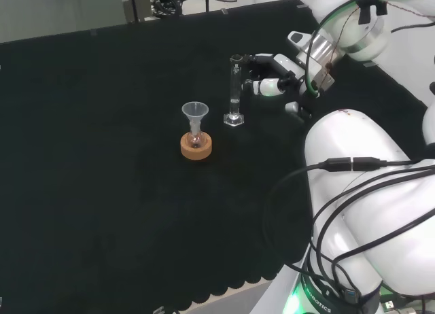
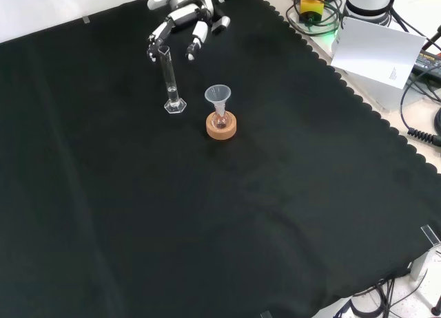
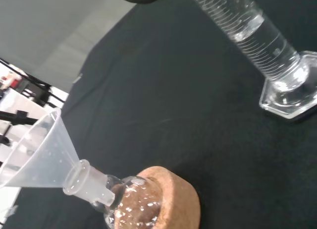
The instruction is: Pick up the graduated cylinder.
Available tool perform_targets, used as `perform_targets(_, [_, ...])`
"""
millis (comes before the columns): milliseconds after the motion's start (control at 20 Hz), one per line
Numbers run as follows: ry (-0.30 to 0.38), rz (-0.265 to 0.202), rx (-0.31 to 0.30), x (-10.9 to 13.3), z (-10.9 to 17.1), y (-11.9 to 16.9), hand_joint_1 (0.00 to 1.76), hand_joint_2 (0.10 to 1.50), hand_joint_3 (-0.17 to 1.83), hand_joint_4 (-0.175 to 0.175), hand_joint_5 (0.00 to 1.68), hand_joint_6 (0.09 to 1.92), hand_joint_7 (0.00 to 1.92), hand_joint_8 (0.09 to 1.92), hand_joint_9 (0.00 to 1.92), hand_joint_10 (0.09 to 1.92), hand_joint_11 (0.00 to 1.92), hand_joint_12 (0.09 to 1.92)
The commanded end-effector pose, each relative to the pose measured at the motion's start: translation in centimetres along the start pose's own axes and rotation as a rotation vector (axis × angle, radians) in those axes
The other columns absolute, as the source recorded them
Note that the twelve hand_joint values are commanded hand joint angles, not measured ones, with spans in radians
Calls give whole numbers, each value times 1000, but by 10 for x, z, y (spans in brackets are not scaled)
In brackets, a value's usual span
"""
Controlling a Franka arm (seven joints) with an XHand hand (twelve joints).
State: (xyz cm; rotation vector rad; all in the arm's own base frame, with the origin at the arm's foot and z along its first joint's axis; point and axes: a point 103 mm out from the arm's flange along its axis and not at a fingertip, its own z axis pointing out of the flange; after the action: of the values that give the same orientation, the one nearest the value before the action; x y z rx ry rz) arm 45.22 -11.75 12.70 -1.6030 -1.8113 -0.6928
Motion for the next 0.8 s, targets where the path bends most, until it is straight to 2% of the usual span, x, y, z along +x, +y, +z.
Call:
perform_targets(50, [52, -46, 24, -12, 15, 8, 983, 970, -175, -66, 470, 87, 255, 647, 486, 584, 183, 1344])
perform_targets(800, [129, -120, 10, -16, 30, 24, 988, 963, -175, -65, 497, 87, 312, 657, 527, 585, 205, 1338])
